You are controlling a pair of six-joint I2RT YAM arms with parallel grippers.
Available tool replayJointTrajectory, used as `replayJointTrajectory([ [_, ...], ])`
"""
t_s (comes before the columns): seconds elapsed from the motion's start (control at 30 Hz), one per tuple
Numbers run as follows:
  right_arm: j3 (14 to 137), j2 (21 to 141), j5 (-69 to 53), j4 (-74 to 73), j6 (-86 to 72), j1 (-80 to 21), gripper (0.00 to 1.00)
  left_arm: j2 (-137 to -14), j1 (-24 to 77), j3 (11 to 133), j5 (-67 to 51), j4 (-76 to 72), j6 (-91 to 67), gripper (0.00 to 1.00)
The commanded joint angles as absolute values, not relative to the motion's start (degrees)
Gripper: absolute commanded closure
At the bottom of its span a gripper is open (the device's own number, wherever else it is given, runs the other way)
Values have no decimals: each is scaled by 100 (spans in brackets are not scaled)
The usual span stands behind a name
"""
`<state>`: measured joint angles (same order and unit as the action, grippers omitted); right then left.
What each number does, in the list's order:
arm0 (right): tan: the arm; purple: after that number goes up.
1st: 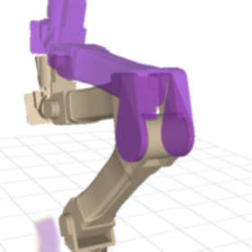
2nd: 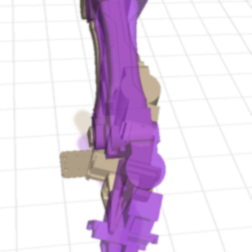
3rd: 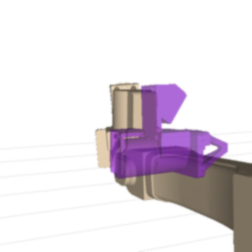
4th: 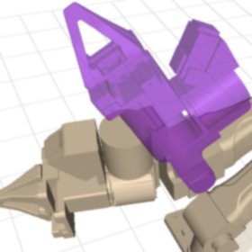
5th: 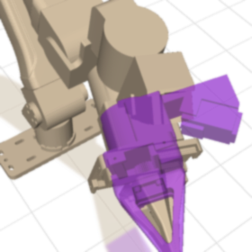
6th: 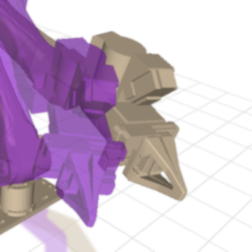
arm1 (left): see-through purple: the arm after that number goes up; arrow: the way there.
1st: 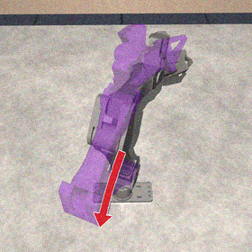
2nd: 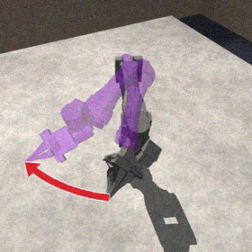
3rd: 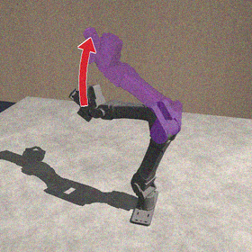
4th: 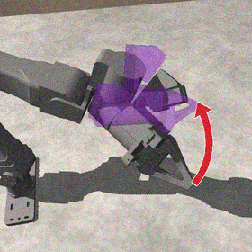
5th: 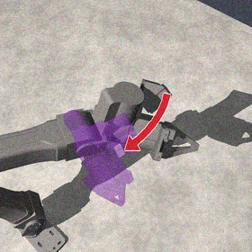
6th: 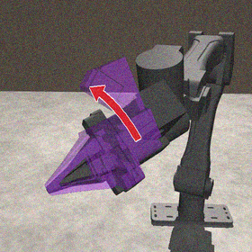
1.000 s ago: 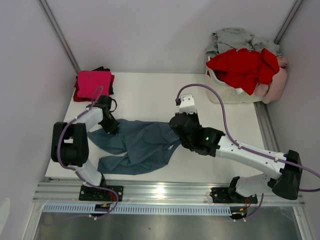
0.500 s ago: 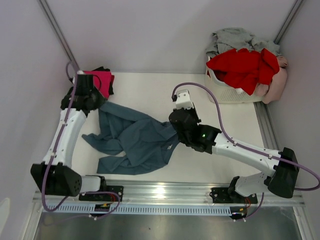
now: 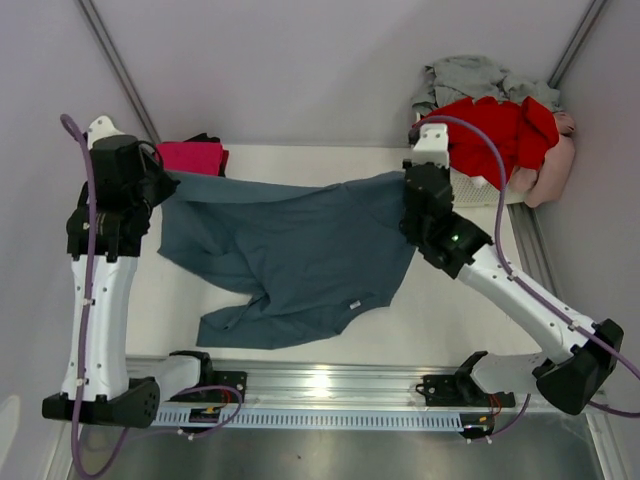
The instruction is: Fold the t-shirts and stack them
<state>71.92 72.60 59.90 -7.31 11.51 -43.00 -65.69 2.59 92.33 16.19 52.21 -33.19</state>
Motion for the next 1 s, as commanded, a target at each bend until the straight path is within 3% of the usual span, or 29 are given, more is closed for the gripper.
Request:
replayJointTrajectory([
  [0.0,7716,7075,5740,-202,1591,-3921,100,-6223,229,9737,1854,5361,-3129,97],
  [0.43,9034,7146,4870,-332,2233,-3560,100,-5222,229,10529,2004,5520,-2980,96],
  [0.73,9132,6074,3193,-843,1460,-3559,100,-4422,229,10503,1715,5406,-3401,99],
  [0.97,9808,5354,2953,-1810,854,-3560,100,-3868,605,10573,1572,5677,-3648,99],
])
